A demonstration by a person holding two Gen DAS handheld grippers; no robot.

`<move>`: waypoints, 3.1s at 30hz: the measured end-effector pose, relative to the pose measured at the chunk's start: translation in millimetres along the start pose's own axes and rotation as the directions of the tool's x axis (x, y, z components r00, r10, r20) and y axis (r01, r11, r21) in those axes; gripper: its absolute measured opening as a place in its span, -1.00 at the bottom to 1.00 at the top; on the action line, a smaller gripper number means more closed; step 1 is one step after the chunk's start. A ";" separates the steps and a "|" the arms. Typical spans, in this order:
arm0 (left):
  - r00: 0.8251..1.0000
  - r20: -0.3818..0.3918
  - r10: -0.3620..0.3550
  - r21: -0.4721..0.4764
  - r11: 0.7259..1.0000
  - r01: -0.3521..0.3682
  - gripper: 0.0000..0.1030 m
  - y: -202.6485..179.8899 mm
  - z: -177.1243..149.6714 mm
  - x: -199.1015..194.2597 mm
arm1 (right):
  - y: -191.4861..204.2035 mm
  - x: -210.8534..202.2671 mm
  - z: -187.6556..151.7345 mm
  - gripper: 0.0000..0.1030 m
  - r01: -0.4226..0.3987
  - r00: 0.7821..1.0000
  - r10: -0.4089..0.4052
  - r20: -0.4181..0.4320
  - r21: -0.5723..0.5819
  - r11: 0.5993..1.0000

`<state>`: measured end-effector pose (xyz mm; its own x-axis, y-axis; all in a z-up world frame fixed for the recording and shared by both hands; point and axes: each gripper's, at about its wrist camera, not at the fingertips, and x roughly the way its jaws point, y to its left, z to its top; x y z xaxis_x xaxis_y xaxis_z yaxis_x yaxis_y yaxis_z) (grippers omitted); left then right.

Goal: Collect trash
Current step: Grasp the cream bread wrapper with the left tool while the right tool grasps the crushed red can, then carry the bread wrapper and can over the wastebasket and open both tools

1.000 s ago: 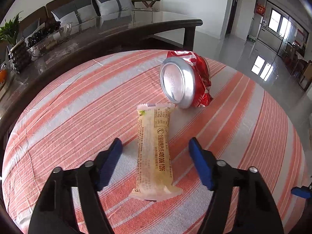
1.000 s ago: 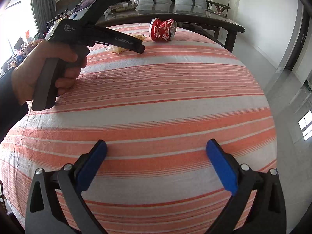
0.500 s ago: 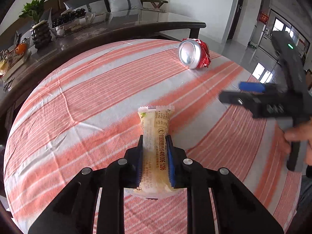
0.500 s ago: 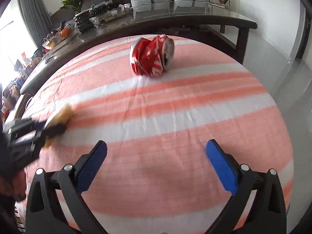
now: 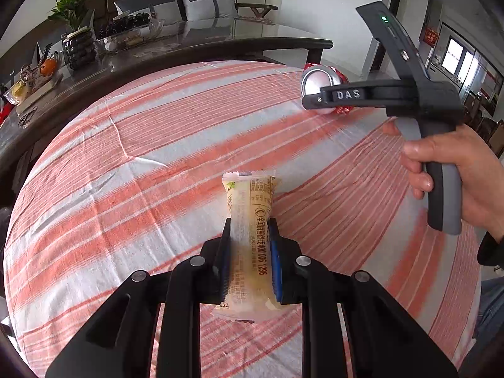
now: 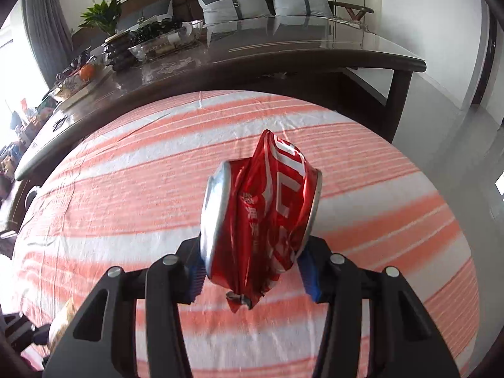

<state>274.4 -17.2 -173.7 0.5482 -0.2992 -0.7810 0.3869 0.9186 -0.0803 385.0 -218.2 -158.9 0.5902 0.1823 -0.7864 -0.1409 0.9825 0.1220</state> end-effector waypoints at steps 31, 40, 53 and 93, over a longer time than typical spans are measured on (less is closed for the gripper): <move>0.997 -0.054 0.058 0.048 0.997 -0.056 0.87 -26.2 -52.0 -25.1 | 36.8 -112.0 -174.2 0.61 0.037 0.999 -0.040 -0.037 -0.085 0.996; 0.997 -0.055 0.056 0.049 0.997 -0.053 0.89 -27.4 -51.8 -24.5 | 36.5 -111.1 -174.0 0.65 0.027 0.999 -0.030 -0.039 -0.084 0.996; 0.998 -0.061 0.009 0.112 0.994 -0.002 0.89 -24.5 -58.4 -29.2 | 31.7 -116.2 -179.1 0.78 -0.024 0.999 0.022 -0.029 -0.089 0.996; 0.955 -0.100 -0.281 0.167 0.941 0.294 -0.65 -85.5 -58.4 -60.3 | 6.8 -204.2 -191.8 -0.06 -0.155 0.987 0.158 -0.016 0.129 0.979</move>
<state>165.0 -62.6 -155.9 0.3409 -0.5177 -0.7847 0.6494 0.7332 -0.2015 111.1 -256.2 -113.6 0.5474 0.3347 -0.7670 -0.1268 0.9391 0.3193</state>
